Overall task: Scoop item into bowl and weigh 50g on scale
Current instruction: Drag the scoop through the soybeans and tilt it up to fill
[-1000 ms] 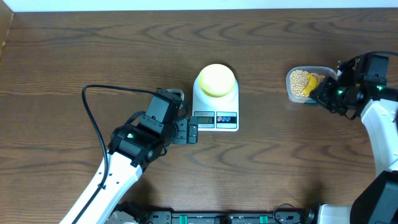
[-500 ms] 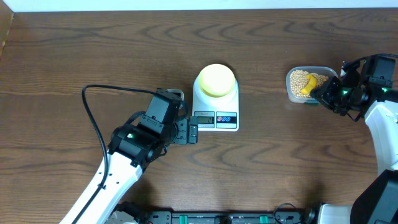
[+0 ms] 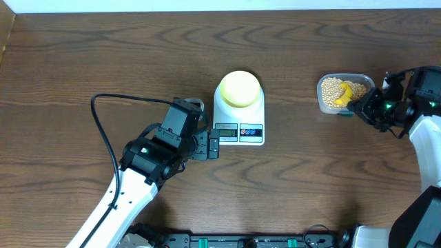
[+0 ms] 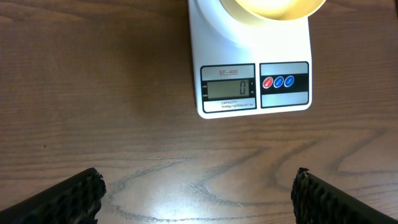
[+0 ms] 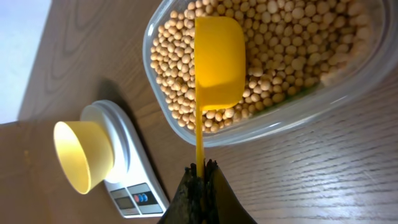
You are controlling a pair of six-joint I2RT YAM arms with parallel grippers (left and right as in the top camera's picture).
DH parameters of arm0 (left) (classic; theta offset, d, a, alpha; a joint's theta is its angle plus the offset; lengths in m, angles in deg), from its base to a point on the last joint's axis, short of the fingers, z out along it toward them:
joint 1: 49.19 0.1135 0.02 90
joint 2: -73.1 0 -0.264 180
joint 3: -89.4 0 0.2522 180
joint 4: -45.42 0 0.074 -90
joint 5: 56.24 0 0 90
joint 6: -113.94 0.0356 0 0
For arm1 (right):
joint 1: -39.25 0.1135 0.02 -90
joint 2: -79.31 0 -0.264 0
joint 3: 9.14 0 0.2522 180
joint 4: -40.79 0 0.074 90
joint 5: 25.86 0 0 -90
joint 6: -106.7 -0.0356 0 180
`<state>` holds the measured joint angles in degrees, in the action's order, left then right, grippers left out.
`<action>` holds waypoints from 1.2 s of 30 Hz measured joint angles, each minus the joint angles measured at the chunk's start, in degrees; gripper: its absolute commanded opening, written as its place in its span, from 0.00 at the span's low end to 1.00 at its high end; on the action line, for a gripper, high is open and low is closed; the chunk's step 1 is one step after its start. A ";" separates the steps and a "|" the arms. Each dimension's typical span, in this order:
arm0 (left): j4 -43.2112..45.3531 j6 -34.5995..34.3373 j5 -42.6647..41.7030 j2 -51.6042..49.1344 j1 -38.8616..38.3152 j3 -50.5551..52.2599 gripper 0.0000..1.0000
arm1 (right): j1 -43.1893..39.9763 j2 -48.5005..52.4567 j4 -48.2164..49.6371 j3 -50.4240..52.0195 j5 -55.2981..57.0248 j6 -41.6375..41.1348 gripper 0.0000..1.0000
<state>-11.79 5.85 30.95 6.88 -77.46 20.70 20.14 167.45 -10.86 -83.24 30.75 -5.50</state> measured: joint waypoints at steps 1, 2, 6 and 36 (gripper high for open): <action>0.00 0.00 0.00 -0.02 0.00 0.00 0.98 | -0.31 0.00 0.17 0.33 -0.59 0.00 0.01; 0.00 0.00 0.00 -0.02 0.00 0.00 0.98 | -0.72 0.00 0.31 0.66 -1.20 0.00 0.01; -0.02 0.00 0.00 -0.02 0.00 0.00 0.98 | -2.16 0.00 0.35 1.29 -2.73 -0.02 0.01; -0.02 0.00 0.00 -0.02 0.00 0.00 0.98 | -15.43 0.00 -1.73 1.62 -21.40 -1.44 0.01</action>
<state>-11.81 5.85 30.95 6.86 -77.46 20.70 4.71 167.45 -12.59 -81.62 9.35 -6.94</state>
